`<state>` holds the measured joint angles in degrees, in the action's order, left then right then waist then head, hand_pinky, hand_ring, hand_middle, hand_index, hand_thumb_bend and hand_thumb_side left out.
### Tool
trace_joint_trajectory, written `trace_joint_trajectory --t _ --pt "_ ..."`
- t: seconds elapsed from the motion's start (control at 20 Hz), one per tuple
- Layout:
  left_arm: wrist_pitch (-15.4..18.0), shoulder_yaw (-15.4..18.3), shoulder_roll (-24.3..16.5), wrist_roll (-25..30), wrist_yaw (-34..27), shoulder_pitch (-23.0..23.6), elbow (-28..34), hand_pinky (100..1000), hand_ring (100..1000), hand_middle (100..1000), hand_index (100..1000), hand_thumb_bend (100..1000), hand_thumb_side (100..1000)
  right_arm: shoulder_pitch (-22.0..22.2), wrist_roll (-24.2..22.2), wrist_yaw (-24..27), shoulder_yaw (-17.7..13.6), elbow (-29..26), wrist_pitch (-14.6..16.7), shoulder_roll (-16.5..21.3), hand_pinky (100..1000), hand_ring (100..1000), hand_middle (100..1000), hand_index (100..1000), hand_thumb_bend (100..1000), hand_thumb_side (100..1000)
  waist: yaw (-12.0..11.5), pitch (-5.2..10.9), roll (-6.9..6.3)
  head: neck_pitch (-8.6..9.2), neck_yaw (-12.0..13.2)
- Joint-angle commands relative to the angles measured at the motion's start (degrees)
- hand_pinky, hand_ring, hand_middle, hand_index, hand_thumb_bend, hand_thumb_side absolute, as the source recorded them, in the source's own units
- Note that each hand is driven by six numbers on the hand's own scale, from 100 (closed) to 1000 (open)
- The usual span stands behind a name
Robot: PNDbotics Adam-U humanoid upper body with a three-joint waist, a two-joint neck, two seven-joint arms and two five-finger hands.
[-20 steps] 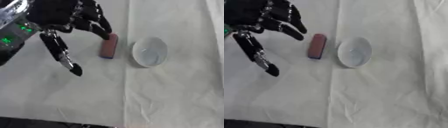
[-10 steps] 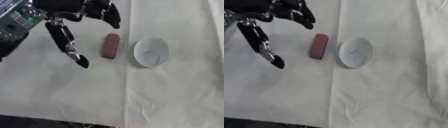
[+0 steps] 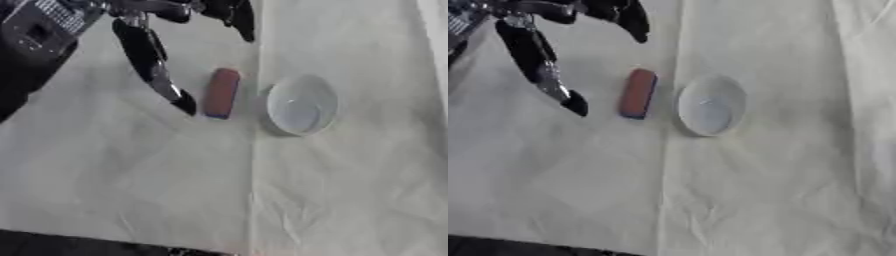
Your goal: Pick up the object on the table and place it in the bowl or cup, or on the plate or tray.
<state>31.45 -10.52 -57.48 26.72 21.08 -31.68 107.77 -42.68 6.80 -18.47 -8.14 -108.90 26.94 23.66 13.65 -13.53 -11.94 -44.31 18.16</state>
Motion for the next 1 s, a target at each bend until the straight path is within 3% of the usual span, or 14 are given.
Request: trace_joint_trajectory --t 0.05,0.15,0.3,0.5,1.0 --pt "-1.3 0.4 -0.1 0.9 1.6 -1.7 -2.4 590 629 738 865 666 702 -0.4 -0.2 0.3 -0.2 -1.1 -0.1 0.4 592 677 880 839 100 593 0.0 1.35 0.29 0.2 0.3" --pt "-3.0 0.6 0.4 0.5 3.8 -2.4 -4.2 620 635 740 863 628 697 -0.4 -0.3 0.4 -0.2 -1.1 -0.2 0.4 592 677 880 839 100 593 0.0 1.35 0.26 0.2 0.3" --pt "-7.6 0.5 1.2 -0.4 10.3 -3.3 -5.9 624 648 747 869 641 699 -0.4 -0.4 0.5 -0.2 -1.2 -0.2 0.3 592 677 880 840 100 592 0.1 1.35 0.22 0.2 0.3" --pt "-11.5 -0.4 2.3 0.0 16.7 -3.7 -7.2 662 684 771 893 618 753 -0.3 -0.7 0.8 -0.2 -1.3 -0.2 0.1 592 677 880 840 100 592 0.1 1.4 0.2 0.2 0.4" --pt "-14.1 -1.2 2.7 6.1 21.5 -3.0 -6.5 683 716 800 915 641 792 0.0 -0.9 1.1 -0.4 -2.1 -0.8 -0.3 591 677 880 841 100 593 -0.1 1.41 -0.08 0.2 0.2"
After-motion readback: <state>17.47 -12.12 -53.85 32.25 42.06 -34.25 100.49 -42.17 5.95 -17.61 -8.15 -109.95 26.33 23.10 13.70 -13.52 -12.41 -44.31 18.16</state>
